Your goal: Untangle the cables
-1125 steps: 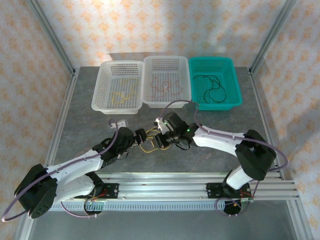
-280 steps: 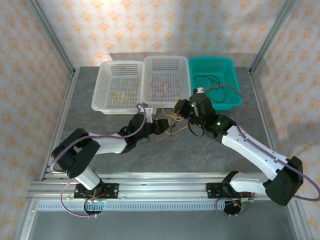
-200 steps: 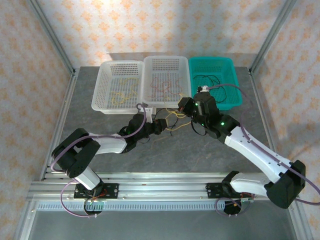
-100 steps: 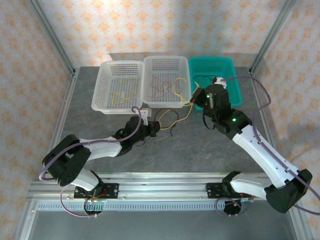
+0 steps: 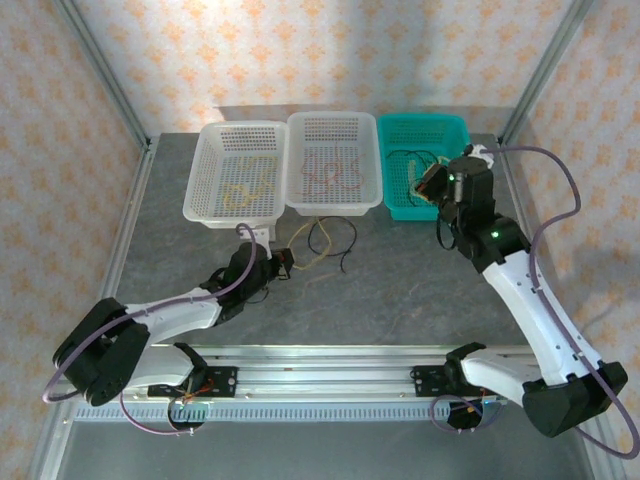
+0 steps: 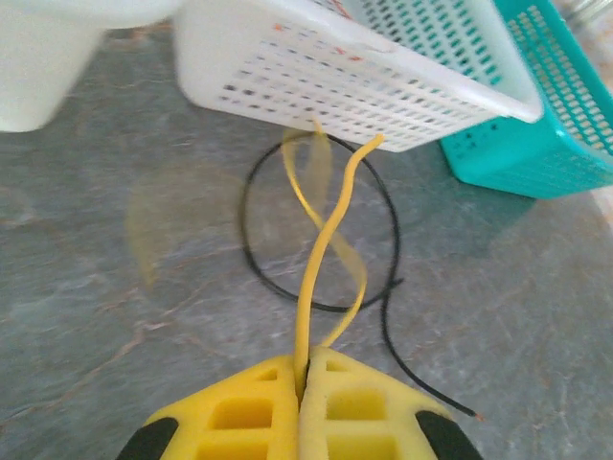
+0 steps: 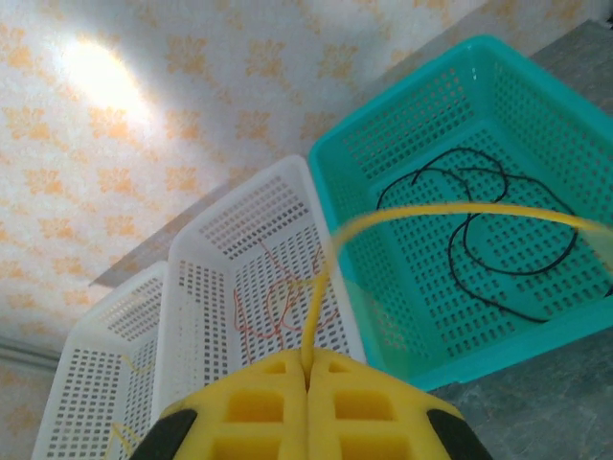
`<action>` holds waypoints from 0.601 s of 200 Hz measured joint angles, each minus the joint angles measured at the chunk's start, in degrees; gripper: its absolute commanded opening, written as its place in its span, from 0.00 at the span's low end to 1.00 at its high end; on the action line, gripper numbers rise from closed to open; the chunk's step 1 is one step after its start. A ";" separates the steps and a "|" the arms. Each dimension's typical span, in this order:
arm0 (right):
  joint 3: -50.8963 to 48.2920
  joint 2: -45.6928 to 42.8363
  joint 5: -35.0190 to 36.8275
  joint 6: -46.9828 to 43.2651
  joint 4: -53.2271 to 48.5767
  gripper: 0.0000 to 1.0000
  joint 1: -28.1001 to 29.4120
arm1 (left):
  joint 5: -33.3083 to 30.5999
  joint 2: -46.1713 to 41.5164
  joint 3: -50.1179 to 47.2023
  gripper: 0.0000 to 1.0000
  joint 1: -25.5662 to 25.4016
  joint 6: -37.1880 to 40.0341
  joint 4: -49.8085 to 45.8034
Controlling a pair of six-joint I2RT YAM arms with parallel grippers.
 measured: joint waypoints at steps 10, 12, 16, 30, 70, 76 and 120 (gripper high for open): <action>0.55 -0.02 0.15 -0.61 -0.02 0.00 -0.68 | -0.28 -1.03 -0.68 0.00 0.31 0.00 -0.79; 0.68 0.00 0.20 -0.81 -0.04 0.00 -0.81 | -0.37 -1.31 -0.79 0.00 0.42 -0.02 -0.96; 0.92 0.00 0.22 -1.05 -0.15 0.00 -0.98 | -0.42 -1.66 -0.96 0.00 0.57 0.00 -1.33; 1.70 0.00 0.76 -2.08 -0.46 0.00 -1.49 | -0.70 -2.93 -1.44 0.00 0.79 0.00 -2.03; 2.56 0.00 1.90 -4.20 -1.29 0.00 -1.66 | -0.59 -5.92 -1.64 0.00 1.01 0.17 -2.36; 2.56 0.00 1.90 -4.39 -1.49 0.00 -1.66 | -0.31 -6.43 -1.64 0.00 1.01 0.22 -2.36; 2.62 1.66 0.66 -5.90 -1.79 0.00 -2.49 | 2.21 -9.46 -1.01 0.00 1.01 1.77 -3.91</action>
